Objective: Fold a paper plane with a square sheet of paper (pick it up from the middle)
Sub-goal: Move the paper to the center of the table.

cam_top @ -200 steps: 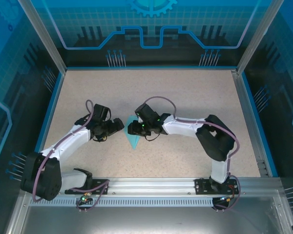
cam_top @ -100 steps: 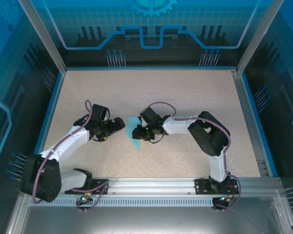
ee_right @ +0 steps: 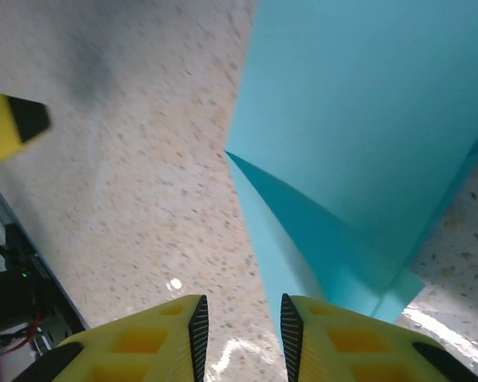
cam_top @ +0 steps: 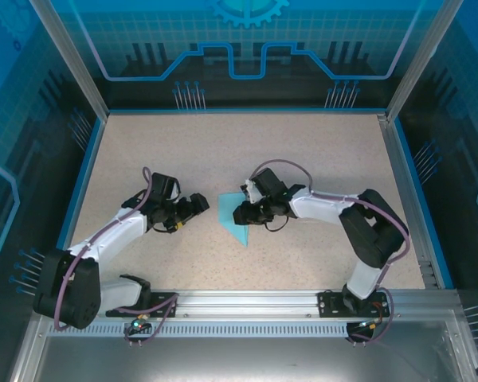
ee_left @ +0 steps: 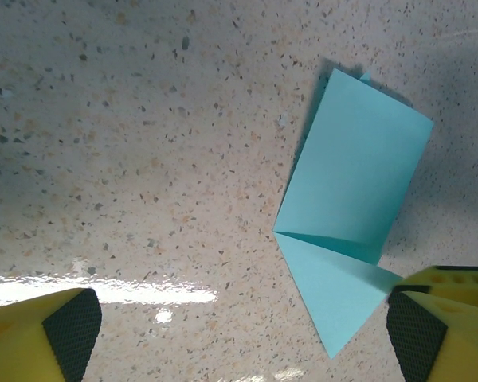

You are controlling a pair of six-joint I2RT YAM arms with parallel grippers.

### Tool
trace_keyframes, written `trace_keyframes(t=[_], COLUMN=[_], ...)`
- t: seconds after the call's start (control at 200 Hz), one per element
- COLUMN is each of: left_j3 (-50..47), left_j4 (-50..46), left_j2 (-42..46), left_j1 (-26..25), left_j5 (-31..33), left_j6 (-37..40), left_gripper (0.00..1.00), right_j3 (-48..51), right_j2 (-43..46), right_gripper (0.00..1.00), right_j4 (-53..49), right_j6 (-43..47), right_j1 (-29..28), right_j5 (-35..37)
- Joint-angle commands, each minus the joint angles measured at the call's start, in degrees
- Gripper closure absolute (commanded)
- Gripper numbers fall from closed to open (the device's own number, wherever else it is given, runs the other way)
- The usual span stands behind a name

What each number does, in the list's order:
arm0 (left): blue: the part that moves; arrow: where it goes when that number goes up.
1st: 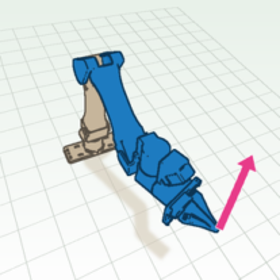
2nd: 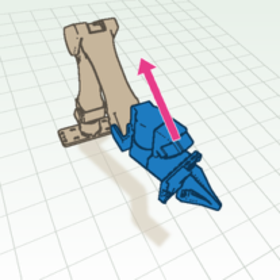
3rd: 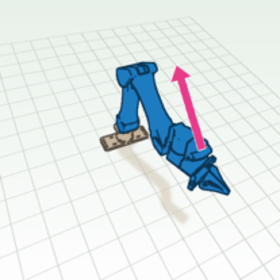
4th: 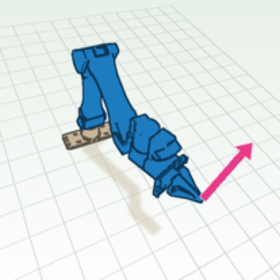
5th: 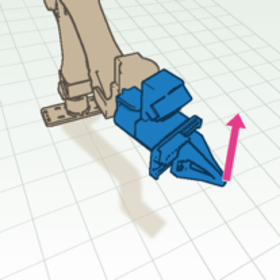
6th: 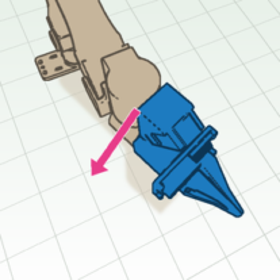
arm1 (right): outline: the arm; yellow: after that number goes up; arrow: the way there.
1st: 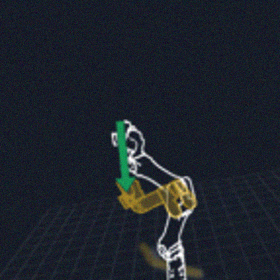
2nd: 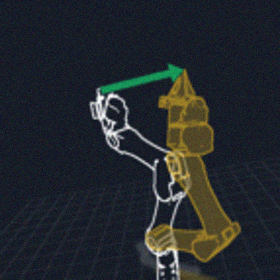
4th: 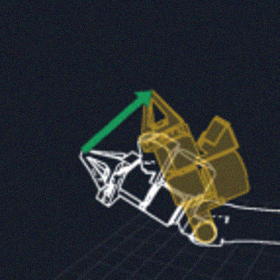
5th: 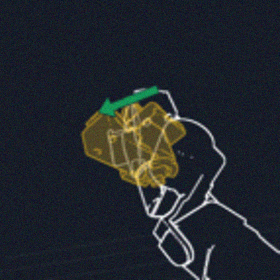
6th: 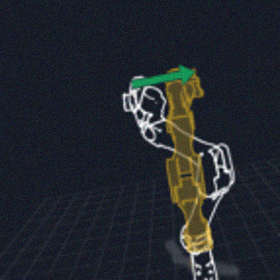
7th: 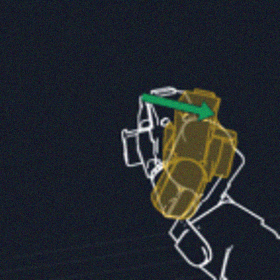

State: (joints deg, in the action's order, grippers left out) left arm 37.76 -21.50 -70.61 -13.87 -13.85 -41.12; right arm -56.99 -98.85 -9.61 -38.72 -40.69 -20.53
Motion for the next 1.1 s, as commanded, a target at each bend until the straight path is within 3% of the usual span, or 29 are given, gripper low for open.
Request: trace_keyframes(t=[0.0,0.175,0.325,0.71,0.95,1.095], left_j3=[-1.19,-1.23,-1.2,-1.22,-1.14,-1.47], left_j4=[1.85,2.04,1.92,1.92,2.0,2.81], left_j2=[0.82,0.82,0.56,-0.13,-0.32,-0.63], left_j1=[0.51,0.51,0.51,0.58,0.51,0.51], left_j5=[-2.15,-1.72,-1.29,-1.27,-2.13,-2.97], left_j6=[-1.81,-1.77,-1.47,-0.92,-0.36,-0.7], left_gripper=[0.04,0.04,0.04,0.03,0.03,0.03], right_j3=[-2.36,-6.76,-11.62,-14.01,-8.9,-5.98], right_j2=[2.12,-0.35,-5.3,-12.33,-9.57,-4.08], right_gripper=[0.67,0.69,0.72,0.73,0.73,0.72], right_j4=[-3.76,-8.51,-14.33,-19.21,-22.5,-19.97], right_j6=[-9.08,-16.44,-17.02,-14.39,-0.73,1.97], right_j1=[-3.33,-10.13,-12.57,-13.32,-12.52,-10.57], right_j5=[10.52,20.99,24.69,23.22,21.76,20.31])
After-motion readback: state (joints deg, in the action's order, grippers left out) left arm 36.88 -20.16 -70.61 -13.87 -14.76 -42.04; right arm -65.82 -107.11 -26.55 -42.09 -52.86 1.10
